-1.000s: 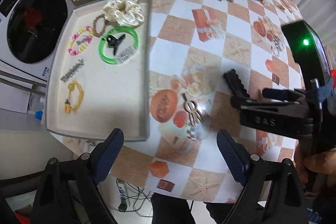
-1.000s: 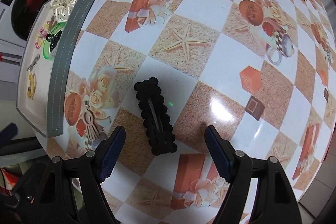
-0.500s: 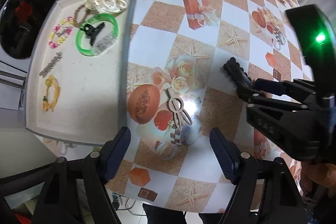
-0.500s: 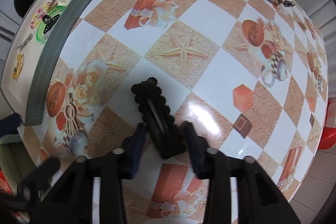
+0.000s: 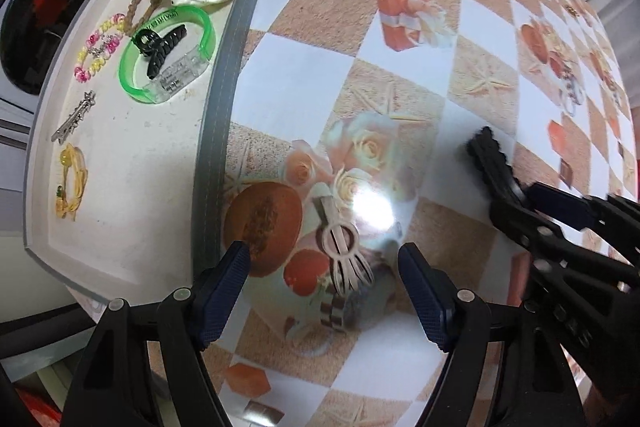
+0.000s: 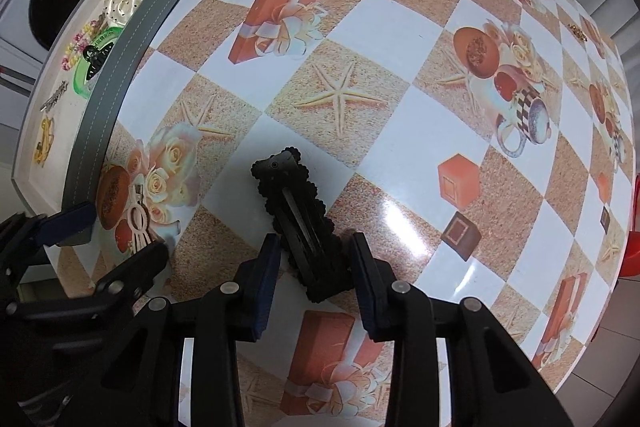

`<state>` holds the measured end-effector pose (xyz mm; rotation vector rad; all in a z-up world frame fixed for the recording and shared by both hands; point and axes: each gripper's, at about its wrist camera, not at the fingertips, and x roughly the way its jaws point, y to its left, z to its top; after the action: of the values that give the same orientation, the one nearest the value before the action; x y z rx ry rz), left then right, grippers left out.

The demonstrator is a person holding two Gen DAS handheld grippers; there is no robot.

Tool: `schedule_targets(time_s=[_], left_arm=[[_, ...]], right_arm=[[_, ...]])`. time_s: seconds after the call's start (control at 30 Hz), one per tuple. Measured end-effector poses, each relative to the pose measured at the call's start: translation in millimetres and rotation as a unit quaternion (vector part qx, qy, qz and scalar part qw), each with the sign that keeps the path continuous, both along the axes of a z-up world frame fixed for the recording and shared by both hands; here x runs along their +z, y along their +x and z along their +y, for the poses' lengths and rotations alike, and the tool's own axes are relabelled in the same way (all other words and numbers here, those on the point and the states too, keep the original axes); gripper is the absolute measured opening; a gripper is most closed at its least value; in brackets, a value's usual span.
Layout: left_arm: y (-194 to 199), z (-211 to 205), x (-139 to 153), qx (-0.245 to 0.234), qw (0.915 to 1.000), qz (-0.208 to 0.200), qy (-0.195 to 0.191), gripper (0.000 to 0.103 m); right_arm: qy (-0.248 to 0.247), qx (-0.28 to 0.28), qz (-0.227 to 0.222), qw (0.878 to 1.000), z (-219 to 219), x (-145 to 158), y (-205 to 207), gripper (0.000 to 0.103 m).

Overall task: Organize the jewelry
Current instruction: 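Grasp the black scalloped snap clip with the right tool while the left tool grasps the cream claw clip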

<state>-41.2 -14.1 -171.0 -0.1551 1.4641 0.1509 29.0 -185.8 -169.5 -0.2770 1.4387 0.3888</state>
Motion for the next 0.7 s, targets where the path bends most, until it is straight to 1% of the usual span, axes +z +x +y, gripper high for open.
schedule_targets(time_s=[0.03, 0.1, 0.17, 0.2, 0.23, 0.27, 0.3, 0.33, 0.4, 0.53, 0.57, 0.6, 0.63, 0.7], left_arm=[[2, 0, -4, 0.001, 1.0000, 0.004, 0.003, 0.082], [4, 0, -5, 0.003, 1.0000, -0.004, 0.004, 0.081], [7, 0, -4, 0.001, 1.0000, -0.007, 0.001, 0.075], [9, -2, -4, -0.002, 1.0000, -0.009, 0.001, 0.067], [10, -3, -2, -0.008, 0.9999, -0.012, 0.000, 0.057], [12, -6, 0, -0.016, 0.9998, -0.015, -0.001, 0.050], [14, -5, 1, -0.021, 0.9997, -0.016, -0.002, 0.033], [17, -6, 2, -0.025, 0.9995, -0.016, -0.004, 0.024], [23, -12, 0, -0.027, 0.9994, -0.015, -0.015, 0.024], [23, -9, 10, -0.027, 0.9990, -0.021, -0.030, 0.024], [21, -10, 14, -0.028, 0.9988, -0.023, -0.033, 0.024], [16, -7, 20, -0.030, 0.9986, -0.025, -0.035, 0.024], [12, -12, 28, -0.033, 0.9984, -0.027, -0.037, 0.024], [8, -11, 35, -0.038, 0.9982, -0.029, -0.038, 0.024]], right_arm=[[0.000, 0.000, 0.000, 1.000, 0, 0, 0, 0.038], [-0.002, -0.001, 0.000, 1.000, 1, 1, -1, 0.038], [-0.002, -0.005, 0.001, 1.000, -2, 2, 1, 0.038], [-0.001, -0.007, 0.003, 1.000, -2, 3, 2, 0.038], [-0.002, -0.009, 0.003, 1.000, 2, 2, 2, 0.038], [-0.002, -0.011, 0.004, 1.000, 3, 2, 3, 0.037], [0.000, -0.016, 0.006, 1.000, 3, 2, 3, 0.037], [0.005, -0.022, 0.011, 1.000, 1, 3, 4, 0.037], [0.015, -0.037, 0.020, 0.999, -4, 3, 6, 0.036], [0.033, -0.055, 0.030, 0.997, -19, 8, 11, 0.036], [0.037, -0.059, 0.031, 0.997, -22, 10, 13, 0.030], [0.040, -0.063, 0.033, 0.997, -28, 13, 14, 0.026], [0.044, -0.067, 0.035, 0.996, -31, 14, 15, 0.001], [0.050, -0.080, 0.045, 0.995, -39, 17, 18, 0.002]])
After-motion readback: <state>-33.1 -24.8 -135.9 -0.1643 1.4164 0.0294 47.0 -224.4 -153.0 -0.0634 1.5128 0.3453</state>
